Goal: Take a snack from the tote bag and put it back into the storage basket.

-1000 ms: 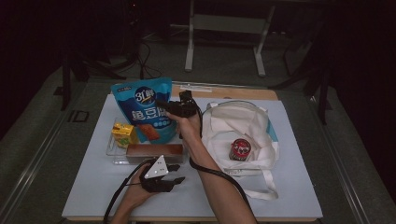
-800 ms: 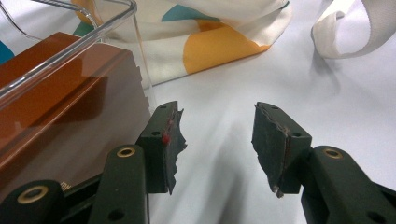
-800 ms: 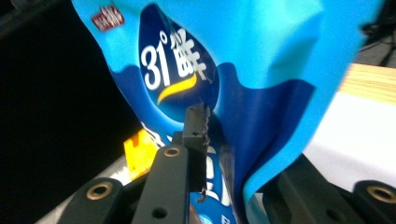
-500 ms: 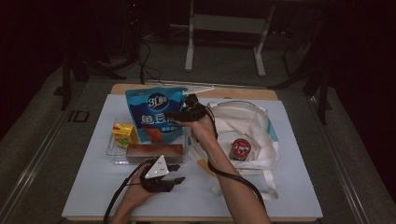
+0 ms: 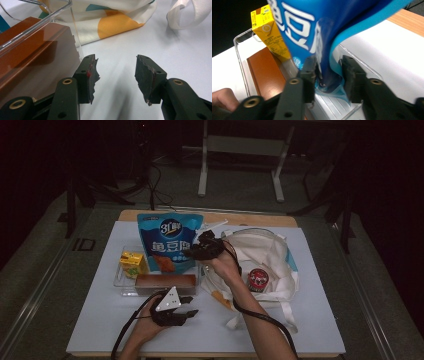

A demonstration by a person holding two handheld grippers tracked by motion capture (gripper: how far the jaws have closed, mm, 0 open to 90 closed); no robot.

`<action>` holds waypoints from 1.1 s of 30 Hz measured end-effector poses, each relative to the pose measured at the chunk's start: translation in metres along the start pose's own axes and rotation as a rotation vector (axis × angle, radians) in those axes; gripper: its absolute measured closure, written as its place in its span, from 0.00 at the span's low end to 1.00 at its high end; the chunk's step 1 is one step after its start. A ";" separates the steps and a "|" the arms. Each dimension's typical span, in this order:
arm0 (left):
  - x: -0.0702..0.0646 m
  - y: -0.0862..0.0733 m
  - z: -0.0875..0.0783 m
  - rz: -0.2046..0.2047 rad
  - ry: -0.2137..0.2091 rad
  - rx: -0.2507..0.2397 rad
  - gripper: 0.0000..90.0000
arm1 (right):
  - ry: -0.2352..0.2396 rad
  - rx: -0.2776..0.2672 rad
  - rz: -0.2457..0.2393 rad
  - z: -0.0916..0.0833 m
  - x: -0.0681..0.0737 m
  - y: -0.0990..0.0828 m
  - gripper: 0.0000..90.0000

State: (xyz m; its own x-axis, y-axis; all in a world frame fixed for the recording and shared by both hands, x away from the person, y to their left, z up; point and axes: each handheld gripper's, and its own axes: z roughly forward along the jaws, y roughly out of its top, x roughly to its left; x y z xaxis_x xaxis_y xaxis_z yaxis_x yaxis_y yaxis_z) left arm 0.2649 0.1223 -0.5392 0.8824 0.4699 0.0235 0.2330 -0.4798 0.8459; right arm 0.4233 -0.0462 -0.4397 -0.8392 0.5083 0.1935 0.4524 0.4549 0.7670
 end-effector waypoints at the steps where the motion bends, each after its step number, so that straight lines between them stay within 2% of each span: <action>1: 0.000 0.000 0.000 0.000 0.000 0.000 0.57 | 0.001 -0.004 -0.007 0.001 0.001 -0.001 0.77; 5: 0.000 0.000 0.000 0.000 0.001 0.002 0.57 | -0.017 -0.026 -0.025 0.005 0.005 -0.002 0.81; 12: 0.000 0.000 0.000 -0.001 -0.001 0.001 0.57 | -0.015 -0.059 -0.010 0.014 0.008 0.001 0.82; 17: 0.000 0.000 0.000 0.000 0.000 0.000 0.57 | -0.022 -0.064 -0.012 0.021 0.013 0.005 0.82; 25: 0.000 0.000 0.000 -0.002 -0.001 0.000 0.57 | 0.009 -0.064 -0.004 0.028 0.014 0.008 0.81; 33: 0.000 0.000 0.000 -0.002 -0.005 0.001 0.57 | -0.007 -0.047 -0.017 0.024 0.015 0.009 0.75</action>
State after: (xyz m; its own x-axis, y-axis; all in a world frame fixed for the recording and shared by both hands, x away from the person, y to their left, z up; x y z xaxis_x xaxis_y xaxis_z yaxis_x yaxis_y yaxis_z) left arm 0.2654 0.1224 -0.5392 0.8840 0.4671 0.0197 0.2345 -0.4795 0.8456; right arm 0.4217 -0.0166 -0.4447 -0.8446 0.5056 0.1762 0.4233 0.4290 0.7980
